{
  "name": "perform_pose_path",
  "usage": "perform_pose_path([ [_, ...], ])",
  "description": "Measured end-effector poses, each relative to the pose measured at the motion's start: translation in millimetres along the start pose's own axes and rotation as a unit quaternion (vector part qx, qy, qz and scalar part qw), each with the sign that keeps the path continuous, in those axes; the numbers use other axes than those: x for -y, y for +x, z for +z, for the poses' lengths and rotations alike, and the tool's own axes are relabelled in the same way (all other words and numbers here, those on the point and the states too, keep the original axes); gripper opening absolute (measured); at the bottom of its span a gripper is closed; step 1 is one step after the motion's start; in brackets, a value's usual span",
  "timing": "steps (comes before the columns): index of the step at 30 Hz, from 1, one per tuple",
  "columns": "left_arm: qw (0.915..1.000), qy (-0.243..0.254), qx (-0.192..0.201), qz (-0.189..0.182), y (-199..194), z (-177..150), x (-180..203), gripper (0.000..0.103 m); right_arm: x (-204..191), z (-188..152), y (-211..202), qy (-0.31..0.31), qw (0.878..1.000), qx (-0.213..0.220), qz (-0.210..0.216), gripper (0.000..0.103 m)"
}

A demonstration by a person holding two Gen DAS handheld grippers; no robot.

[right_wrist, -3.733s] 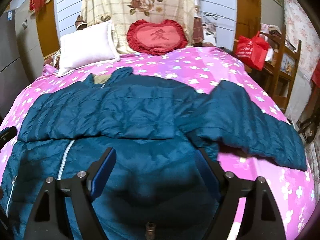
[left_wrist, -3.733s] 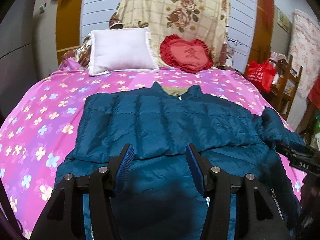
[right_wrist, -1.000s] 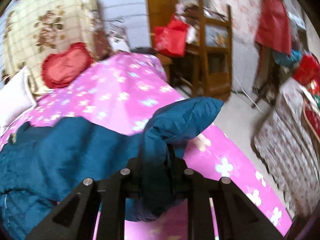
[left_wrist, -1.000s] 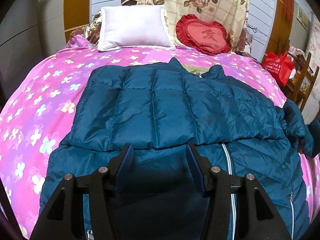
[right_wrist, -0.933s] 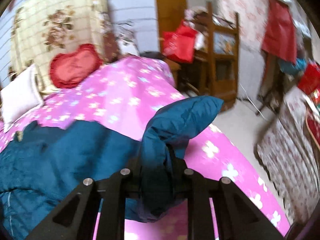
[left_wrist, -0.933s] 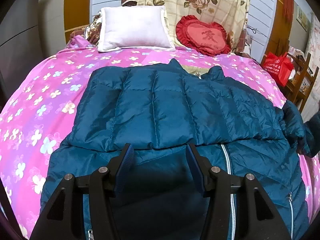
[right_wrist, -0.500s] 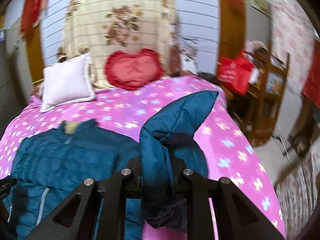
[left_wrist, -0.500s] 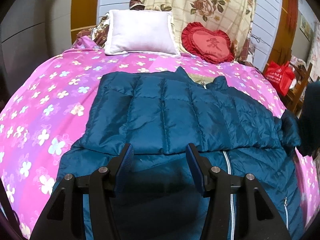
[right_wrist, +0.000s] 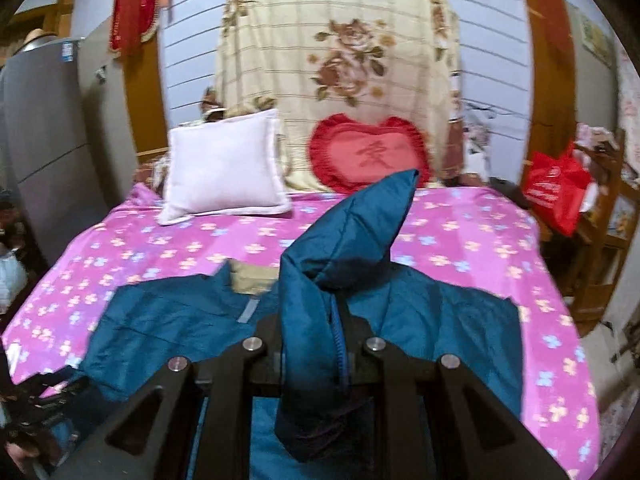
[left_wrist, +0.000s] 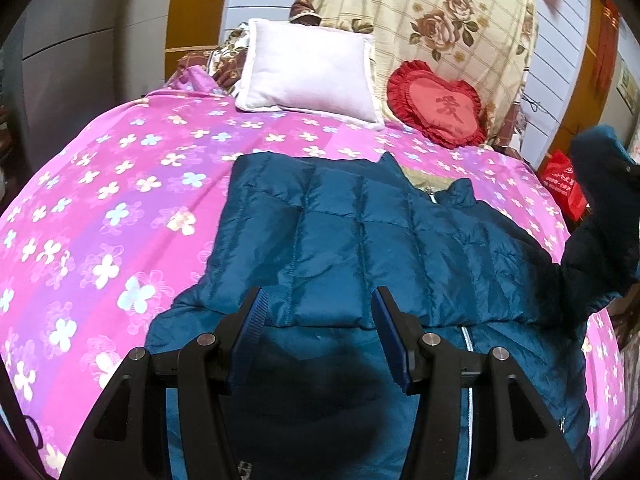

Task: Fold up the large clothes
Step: 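Lift the grasped sleeve with the right tool and lay it across the jacket, then open the right tool to release the sleeve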

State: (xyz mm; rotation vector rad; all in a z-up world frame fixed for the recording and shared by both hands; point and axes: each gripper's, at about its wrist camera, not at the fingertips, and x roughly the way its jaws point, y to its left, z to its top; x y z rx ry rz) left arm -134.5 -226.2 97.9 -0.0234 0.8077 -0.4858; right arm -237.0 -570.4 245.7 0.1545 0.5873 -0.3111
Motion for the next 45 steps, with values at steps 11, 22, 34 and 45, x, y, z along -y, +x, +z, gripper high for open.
perform_pose_path([
  [11,0.9998,-0.018,-0.001,0.003,1,6,-18,0.036,-106,-12,79,0.007,0.987,-0.064,0.144,0.018],
  [22,0.9994,-0.035,-0.004,0.003,6,12,-30,0.036,-175,-74,160,0.01,0.959,-0.191,0.209,0.049],
  [34,0.997,-0.035,0.0,-0.068,5,9,-17,0.043,-91,-64,73,0.029,0.982,-0.106,0.155,0.068],
  [45,0.9958,-0.003,-0.024,-0.088,49,19,27,0.04,12,-119,23,0.067,0.987,-0.107,0.098,0.069],
])
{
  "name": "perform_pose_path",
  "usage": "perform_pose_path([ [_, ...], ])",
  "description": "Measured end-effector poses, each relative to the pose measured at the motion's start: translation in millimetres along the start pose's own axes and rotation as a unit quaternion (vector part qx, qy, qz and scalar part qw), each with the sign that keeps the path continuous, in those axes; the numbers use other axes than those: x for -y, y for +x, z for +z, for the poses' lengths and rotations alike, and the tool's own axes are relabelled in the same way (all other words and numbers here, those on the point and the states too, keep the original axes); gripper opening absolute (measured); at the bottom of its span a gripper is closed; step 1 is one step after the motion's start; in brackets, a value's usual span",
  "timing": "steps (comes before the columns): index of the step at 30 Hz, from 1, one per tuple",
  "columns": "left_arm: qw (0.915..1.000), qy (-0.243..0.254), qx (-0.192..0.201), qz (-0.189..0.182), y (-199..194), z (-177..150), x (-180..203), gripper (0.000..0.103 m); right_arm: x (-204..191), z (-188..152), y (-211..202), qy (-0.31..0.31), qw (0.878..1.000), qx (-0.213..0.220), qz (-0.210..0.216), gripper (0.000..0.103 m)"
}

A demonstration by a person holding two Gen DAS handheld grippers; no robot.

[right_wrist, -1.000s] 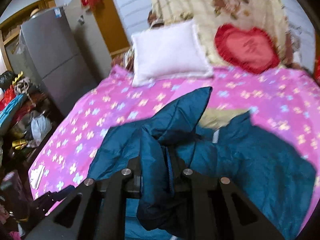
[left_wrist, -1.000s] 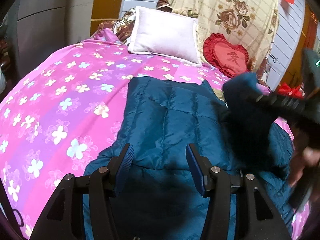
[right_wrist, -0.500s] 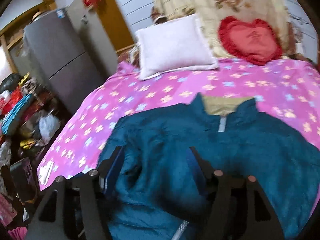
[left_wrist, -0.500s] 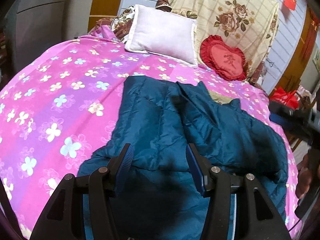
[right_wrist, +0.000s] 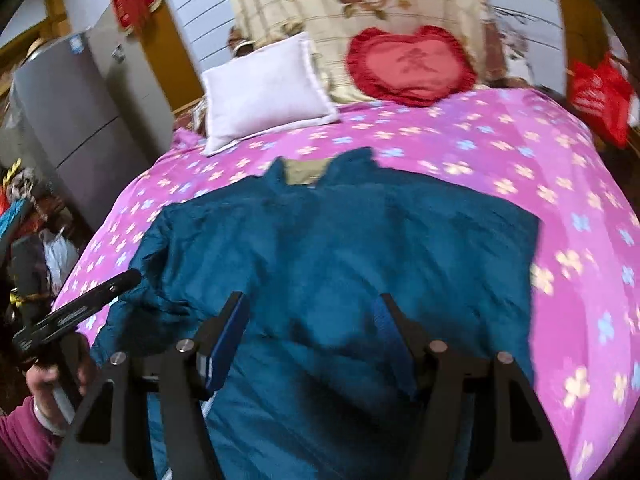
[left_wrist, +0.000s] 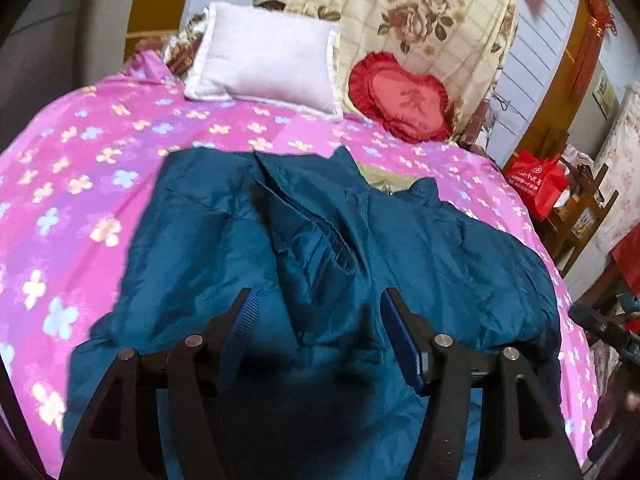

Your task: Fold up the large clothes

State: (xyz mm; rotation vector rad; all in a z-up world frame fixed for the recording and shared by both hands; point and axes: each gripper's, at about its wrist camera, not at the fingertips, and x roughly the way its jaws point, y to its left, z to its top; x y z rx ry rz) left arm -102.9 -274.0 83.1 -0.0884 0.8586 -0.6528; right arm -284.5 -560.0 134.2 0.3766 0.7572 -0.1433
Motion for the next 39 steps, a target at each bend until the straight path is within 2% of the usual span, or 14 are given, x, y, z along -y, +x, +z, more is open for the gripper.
perform_pose_path([
  [1,0.9999,-0.008,-0.005,0.008,6,3,-4,0.019,11,-3,-6,0.007,1.0,0.004,-0.008,0.069],
  [2,0.9997,-0.016,-0.008,0.017,9,4,-9,0.007,20,-5,-11,0.01,1.0,0.006,-0.019,0.069],
  [3,0.9993,-0.028,-0.011,0.023,11,6,-16,0.0,26,-7,-15,0.011,0.999,0.007,-0.029,0.069],
  [7,0.9976,-0.065,0.005,0.021,5,9,-45,0.0,57,-8,-27,0.038,0.996,0.023,-0.073,0.069],
  [11,0.998,-0.059,0.008,0.021,0,5,-43,0.0,73,-4,-18,0.07,0.993,0.032,-0.087,0.069],
  [16,0.997,-0.041,0.007,0.066,-7,-3,-35,0.0,50,0,31,0.042,0.996,0.011,-0.076,0.069],
  [20,0.9972,-0.04,0.006,0.063,-7,-2,-38,0.0,38,8,92,0.0,0.992,-0.017,-0.126,0.072],
  [23,0.9969,-0.037,0.003,0.069,-6,-3,-37,0.0,43,19,111,0.021,0.991,-0.018,-0.133,0.073],
  [27,0.995,-0.036,0.008,0.093,-12,0,-37,0.0,38,24,100,0.012,0.992,-0.026,-0.125,0.073],
  [28,0.9937,-0.034,0.021,0.104,-18,2,-36,0.009,36,22,90,0.005,0.992,-0.02,-0.127,0.073],
  [30,0.9921,-0.033,0.049,0.11,-29,5,-35,0.017,34,20,72,-0.003,0.991,0.002,-0.133,0.073],
  [34,0.9908,-0.02,0.088,0.101,-44,9,-28,0.022,33,25,49,-0.003,0.991,0.032,-0.128,0.073],
  [39,0.992,0.009,0.079,0.098,-34,9,-20,0.023,28,37,61,-0.005,0.99,0.034,-0.137,0.073],
])
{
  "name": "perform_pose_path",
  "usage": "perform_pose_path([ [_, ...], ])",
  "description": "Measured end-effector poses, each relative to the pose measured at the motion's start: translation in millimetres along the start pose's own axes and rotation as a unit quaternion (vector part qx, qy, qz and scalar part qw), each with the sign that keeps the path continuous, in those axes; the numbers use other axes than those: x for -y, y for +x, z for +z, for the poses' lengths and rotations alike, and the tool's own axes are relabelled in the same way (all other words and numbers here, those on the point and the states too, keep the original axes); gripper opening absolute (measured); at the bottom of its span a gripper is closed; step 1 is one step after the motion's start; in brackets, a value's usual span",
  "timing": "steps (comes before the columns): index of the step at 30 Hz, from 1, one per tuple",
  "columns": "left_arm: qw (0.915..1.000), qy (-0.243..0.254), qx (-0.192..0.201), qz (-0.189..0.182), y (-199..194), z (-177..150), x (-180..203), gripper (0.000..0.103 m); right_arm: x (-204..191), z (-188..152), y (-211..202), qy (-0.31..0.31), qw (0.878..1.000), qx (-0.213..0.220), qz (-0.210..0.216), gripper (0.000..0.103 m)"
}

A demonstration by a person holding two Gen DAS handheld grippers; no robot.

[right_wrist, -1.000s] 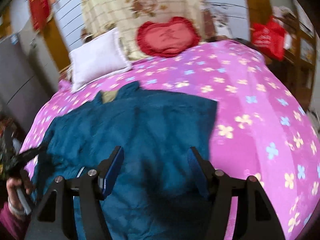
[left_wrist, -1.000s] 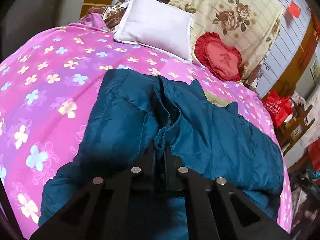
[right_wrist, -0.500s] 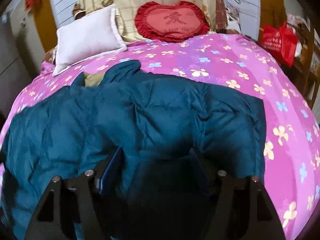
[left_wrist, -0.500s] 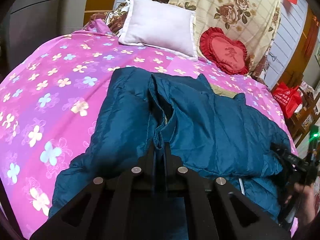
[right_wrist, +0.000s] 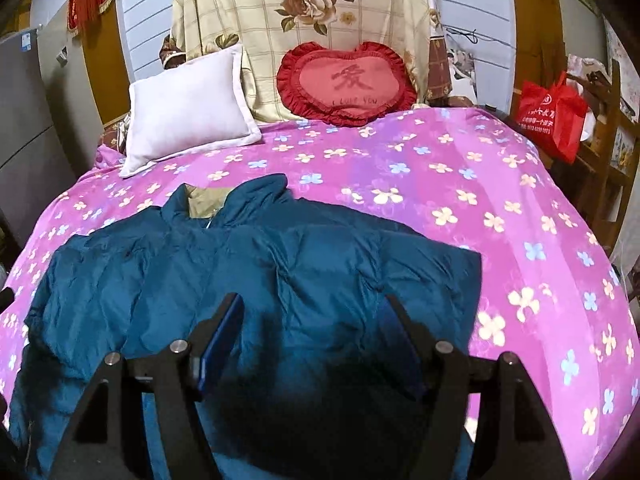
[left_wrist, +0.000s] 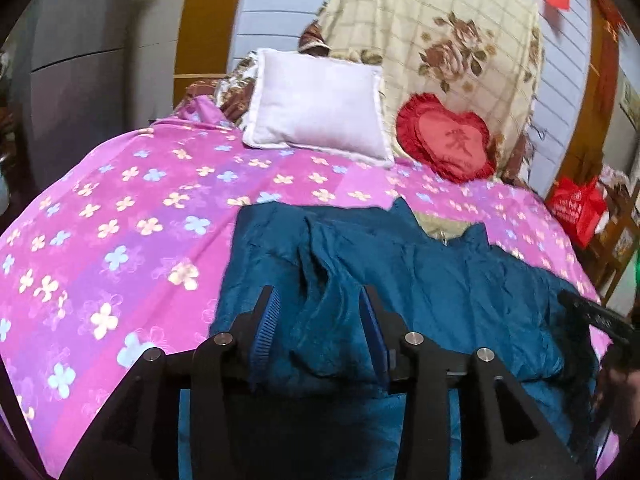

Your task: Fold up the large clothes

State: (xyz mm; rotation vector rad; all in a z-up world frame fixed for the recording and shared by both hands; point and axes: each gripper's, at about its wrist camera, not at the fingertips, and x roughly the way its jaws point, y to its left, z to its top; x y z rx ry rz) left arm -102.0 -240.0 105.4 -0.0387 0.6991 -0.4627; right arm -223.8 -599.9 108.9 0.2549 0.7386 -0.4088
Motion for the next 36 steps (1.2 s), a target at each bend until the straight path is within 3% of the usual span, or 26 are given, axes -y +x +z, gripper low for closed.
perform_pose_path([
  [5,0.9988,0.022,-0.038,0.019,23,-8,6,0.023,-12,3,37,-0.018,0.999,-0.02,-0.031,0.073],
  [12,0.9959,-0.005,-0.086,0.027,45,-20,-3,0.023,-10,-3,67,-0.022,0.998,-0.041,-0.045,0.076],
  [17,0.996,0.001,-0.084,0.032,42,-21,2,0.023,-17,-2,41,-0.029,0.998,-0.042,-0.044,0.076],
  [23,0.996,0.004,-0.082,0.034,41,-22,3,0.023,-50,-15,-7,-0.062,0.998,0.003,0.013,0.076],
  [26,0.9961,0.005,-0.081,0.035,38,-21,4,0.023,-70,-29,0,-0.086,0.996,-0.019,0.026,0.076],
  [30,0.9973,0.005,-0.067,0.03,27,-15,6,0.023,-87,-54,28,-0.117,0.992,-0.046,-0.002,0.078],
  [36,0.9994,-0.004,-0.034,0.002,5,-5,11,0.023,-81,-47,16,-0.108,0.992,-0.062,0.012,0.079],
])
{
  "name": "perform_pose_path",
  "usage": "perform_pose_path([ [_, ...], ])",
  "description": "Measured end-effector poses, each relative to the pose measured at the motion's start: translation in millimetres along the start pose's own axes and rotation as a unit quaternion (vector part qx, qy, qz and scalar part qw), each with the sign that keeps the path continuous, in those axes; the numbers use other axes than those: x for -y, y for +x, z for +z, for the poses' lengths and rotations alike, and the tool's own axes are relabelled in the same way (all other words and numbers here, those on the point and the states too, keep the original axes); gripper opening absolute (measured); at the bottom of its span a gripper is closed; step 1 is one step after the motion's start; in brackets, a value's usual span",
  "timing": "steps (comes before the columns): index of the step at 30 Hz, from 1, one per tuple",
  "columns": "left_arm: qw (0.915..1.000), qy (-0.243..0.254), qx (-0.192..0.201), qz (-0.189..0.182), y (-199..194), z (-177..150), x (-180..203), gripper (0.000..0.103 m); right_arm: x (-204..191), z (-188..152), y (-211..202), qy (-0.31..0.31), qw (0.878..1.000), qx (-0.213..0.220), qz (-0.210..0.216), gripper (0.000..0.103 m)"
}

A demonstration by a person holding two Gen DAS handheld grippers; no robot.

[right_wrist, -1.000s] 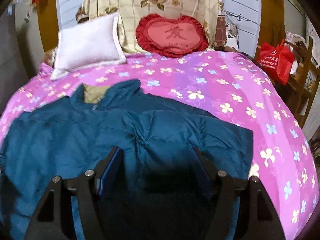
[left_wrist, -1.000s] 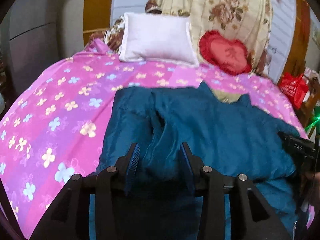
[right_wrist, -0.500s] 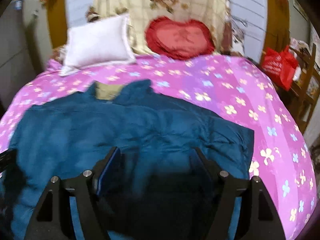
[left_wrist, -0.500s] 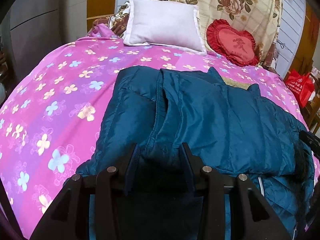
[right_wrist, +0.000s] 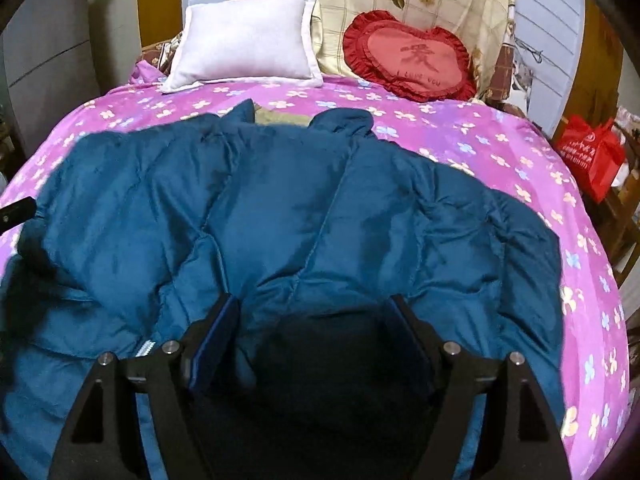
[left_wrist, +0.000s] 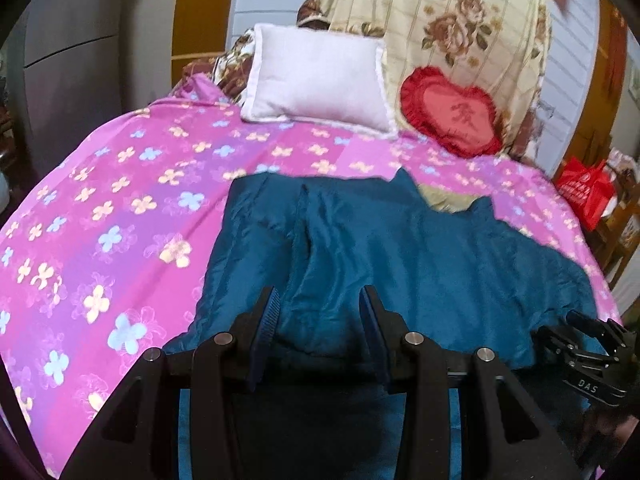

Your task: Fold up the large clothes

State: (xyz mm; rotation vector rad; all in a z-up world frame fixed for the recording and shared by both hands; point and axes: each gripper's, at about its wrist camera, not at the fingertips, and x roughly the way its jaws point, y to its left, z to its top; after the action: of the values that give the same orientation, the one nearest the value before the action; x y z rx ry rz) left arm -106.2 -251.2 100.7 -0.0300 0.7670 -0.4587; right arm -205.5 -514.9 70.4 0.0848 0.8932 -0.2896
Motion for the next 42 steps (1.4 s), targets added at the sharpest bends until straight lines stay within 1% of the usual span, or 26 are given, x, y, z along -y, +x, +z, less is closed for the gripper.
perform_pose_path([
  [1,1.0,-0.001,0.004,-0.006,-3,0,1,0.023,3,0,-8,-0.001,1.0,0.011,-0.001,0.079],
  [3,0.9996,0.003,0.018,-0.021,-8,1,4,0.023,14,-3,-27,-0.006,0.999,0.037,-0.018,0.079],
  [5,0.9992,0.014,0.026,-0.027,-10,0,9,0.023,27,-5,-37,-0.004,0.998,0.047,-0.034,0.079],
  [7,0.9991,0.027,0.024,-0.022,-8,-2,15,0.025,45,-9,-44,0.006,0.997,0.052,-0.051,0.079],
  [9,0.9991,0.04,0.01,-0.009,1,-6,18,0.025,66,-11,-44,0.026,0.996,0.05,-0.068,0.079],
  [13,0.9975,0.051,-0.043,0.024,30,-16,17,0.025,101,-10,-29,0.077,0.993,0.04,-0.075,0.079],
  [16,0.9967,0.048,-0.056,0.032,41,-21,13,0.025,114,-8,-8,0.088,0.992,0.025,-0.082,0.079],
  [17,0.9967,0.047,-0.058,0.032,42,-22,12,0.025,115,-9,4,0.085,0.993,0.012,-0.084,0.079],
  [19,0.9966,0.047,-0.058,0.033,43,-22,12,0.025,117,-10,16,0.089,0.993,-0.001,-0.082,0.081],
  [22,0.9964,0.05,-0.057,0.036,43,-23,13,0.025,120,-7,21,0.101,0.992,-0.005,-0.078,0.081],
  [26,0.9966,0.047,-0.058,0.033,42,-24,12,0.025,112,-10,1,0.094,0.992,0.0,-0.09,0.081],
  [29,0.9966,0.049,-0.057,0.035,43,-25,12,0.025,98,-15,-24,0.073,0.994,0.026,-0.076,0.081],
  [32,0.9963,0.052,-0.055,0.039,42,-25,12,0.025,86,-21,-36,0.047,0.995,0.031,-0.077,0.081],
  [34,0.9963,0.054,-0.054,0.04,42,-26,12,0.025,83,-24,-31,0.04,0.996,0.018,-0.08,0.081],
  [36,0.9964,0.054,-0.055,0.035,41,-26,13,0.025,85,-29,-17,0.04,0.995,-0.003,-0.09,0.081],
  [38,0.9963,0.058,-0.053,0.036,38,-26,14,0.025,90,-34,-2,0.05,0.995,-0.016,-0.085,0.082],
  [42,0.9965,0.058,-0.049,0.035,30,-25,14,0.025,93,-34,-6,0.067,0.994,-0.016,-0.081,0.082],
])
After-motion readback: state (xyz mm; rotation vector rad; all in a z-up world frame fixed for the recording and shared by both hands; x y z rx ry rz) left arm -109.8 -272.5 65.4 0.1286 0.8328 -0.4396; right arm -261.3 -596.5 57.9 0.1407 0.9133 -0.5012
